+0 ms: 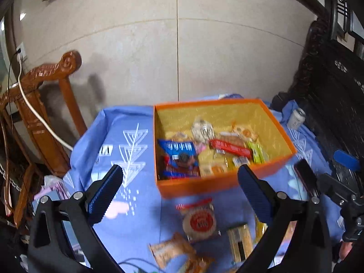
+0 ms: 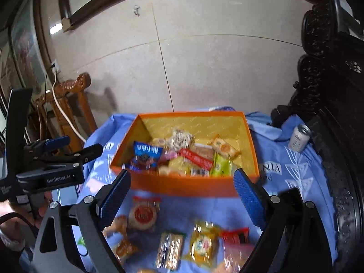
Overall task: Organize snacks
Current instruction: 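Grasp the yellow round bread bag with the left gripper while the right gripper grasps the white-label biscuit pack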
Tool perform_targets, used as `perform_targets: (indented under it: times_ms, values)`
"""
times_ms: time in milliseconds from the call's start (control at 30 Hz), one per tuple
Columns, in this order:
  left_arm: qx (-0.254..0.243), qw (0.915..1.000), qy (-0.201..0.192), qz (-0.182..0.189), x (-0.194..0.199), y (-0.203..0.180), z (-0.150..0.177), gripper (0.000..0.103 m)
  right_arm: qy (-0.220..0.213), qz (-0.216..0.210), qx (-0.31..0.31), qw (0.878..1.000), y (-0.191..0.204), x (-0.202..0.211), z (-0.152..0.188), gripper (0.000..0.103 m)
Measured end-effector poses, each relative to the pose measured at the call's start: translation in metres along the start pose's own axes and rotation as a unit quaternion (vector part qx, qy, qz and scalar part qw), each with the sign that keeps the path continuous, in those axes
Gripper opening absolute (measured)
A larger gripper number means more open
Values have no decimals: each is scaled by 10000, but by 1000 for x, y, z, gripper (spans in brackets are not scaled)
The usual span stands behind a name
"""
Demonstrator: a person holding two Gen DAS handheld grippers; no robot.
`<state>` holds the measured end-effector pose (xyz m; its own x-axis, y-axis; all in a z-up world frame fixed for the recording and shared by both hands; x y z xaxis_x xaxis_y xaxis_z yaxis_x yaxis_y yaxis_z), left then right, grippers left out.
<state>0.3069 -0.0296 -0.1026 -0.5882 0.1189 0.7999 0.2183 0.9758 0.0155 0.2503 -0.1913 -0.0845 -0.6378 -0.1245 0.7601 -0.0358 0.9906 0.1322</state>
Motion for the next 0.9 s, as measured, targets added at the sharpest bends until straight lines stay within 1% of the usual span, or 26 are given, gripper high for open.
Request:
perform_targets:
  times_ms: [167, 400, 467, 600, 767, 900]
  values:
    - [77, 9996, 186, 172, 2, -7, 52, 99, 291, 80, 52, 9995, -4, 5, 56, 92]
    - [-55, 9980, 586, 215, -7, -22, 121, 99, 799, 181, -21, 9966, -15, -3, 141, 92]
    - [-31, 9974, 681, 250, -9, -25, 138, 99, 1020, 175, -217, 9944, -24, -11, 168, 92]
    - [-70, 9955, 905, 287, -15, -30, 165, 99, 1368, 297, -508, 9888, -39, -28, 209, 92]
    - [-189, 9919, 1202, 359, -22, -37, 194, 99, 1718, 439, -748, 9813, -47, -47, 247, 92]
    - [-284, 9890, 1403, 383, -27, -43, 208, 99, 1884, 492, -874, 9770, -50, -59, 265, 91]
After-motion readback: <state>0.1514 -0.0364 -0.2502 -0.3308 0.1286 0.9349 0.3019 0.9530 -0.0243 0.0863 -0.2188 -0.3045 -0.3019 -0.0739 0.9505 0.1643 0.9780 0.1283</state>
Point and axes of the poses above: each gripper's, at about its wrist camera, not at the fingertips, and x roughly against the way its jaws point, y to its left, z to its underside, the point moved 9 cm from there along -x, roughly the way its jaws point, and after that the axes turned 6 degrees about y, right-handed, at the moved point
